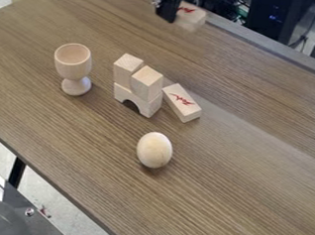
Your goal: Put the block on top of two cube
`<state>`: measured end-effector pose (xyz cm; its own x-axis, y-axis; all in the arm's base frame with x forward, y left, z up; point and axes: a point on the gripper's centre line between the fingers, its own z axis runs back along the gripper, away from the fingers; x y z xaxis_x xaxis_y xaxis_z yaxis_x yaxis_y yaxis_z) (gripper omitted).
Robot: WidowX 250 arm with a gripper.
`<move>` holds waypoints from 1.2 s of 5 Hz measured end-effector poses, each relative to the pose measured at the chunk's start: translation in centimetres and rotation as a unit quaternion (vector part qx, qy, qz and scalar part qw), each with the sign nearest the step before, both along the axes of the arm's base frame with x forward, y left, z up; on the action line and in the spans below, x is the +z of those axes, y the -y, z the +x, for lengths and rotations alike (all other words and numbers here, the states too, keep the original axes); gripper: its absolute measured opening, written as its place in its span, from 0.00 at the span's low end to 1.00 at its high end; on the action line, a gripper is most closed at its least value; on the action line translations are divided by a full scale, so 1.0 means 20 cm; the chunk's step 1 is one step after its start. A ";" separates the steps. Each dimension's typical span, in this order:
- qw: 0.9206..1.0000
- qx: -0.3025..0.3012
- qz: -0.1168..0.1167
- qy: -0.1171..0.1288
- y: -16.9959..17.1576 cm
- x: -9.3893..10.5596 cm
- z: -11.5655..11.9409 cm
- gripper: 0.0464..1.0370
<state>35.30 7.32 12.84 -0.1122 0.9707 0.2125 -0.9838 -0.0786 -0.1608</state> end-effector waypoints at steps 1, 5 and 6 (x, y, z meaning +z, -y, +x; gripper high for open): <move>0.999 0.019 -0.010 -0.026 -0.03 -0.06 -0.07 0.52; 0.998 -0.012 -0.050 -0.043 -0.02 -0.10 -0.26 0.52; 0.997 -0.018 -0.047 -0.055 -0.02 -0.14 -0.29 0.52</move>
<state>29.42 7.81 10.02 -0.0576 0.9900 0.1290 -0.9976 -0.0521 -0.0454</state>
